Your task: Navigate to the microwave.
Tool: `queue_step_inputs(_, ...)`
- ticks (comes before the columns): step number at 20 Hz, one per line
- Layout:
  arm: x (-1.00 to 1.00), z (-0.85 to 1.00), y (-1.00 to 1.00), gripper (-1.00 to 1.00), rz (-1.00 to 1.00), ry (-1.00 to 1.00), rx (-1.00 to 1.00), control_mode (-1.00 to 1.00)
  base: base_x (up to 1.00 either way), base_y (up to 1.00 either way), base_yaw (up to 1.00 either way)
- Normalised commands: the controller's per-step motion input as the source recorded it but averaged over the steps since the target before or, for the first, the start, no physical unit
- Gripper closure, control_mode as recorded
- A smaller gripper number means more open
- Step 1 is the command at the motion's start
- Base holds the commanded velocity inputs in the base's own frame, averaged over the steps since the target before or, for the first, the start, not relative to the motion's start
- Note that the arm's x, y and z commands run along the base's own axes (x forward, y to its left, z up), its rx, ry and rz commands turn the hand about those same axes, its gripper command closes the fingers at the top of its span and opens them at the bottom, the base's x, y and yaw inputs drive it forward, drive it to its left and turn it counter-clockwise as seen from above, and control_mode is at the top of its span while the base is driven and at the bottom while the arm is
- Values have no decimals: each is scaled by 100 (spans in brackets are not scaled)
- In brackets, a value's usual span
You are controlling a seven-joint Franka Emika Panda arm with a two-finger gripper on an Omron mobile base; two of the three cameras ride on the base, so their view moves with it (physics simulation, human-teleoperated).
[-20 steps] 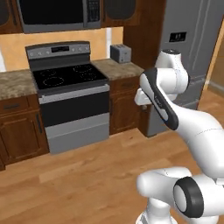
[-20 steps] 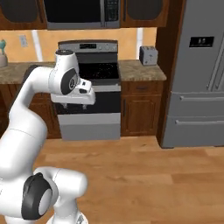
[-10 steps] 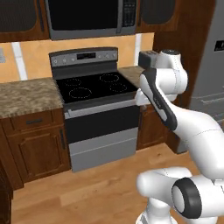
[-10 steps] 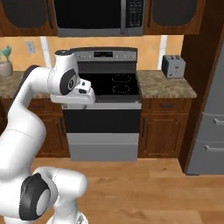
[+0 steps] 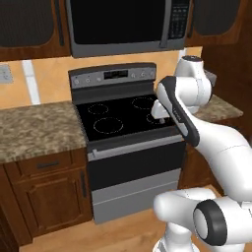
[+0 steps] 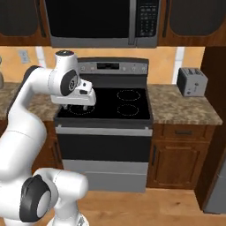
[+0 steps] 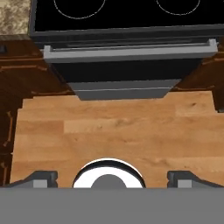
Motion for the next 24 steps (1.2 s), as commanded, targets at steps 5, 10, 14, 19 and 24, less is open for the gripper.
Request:
queue_step_inputs(5, 0, 0, 0, -100, 0, 0, 0, 100, 100, -23, 8)
queue_step_inputs(10, 0, 0, 0, -100, 0, 0, 0, 100, 100, -16, 7)
queue_step_inputs(14, 0, 0, 0, -100, 0, 0, 0, 100, 84, -20, 2)
queue_step_inputs(19, 0, 0, 0, -100, 0, 0, 0, 100, 33, -17, 0)
queue_step_inputs(24, 0, 0, 0, -100, 0, 0, 0, 100, 0, -5, 0)
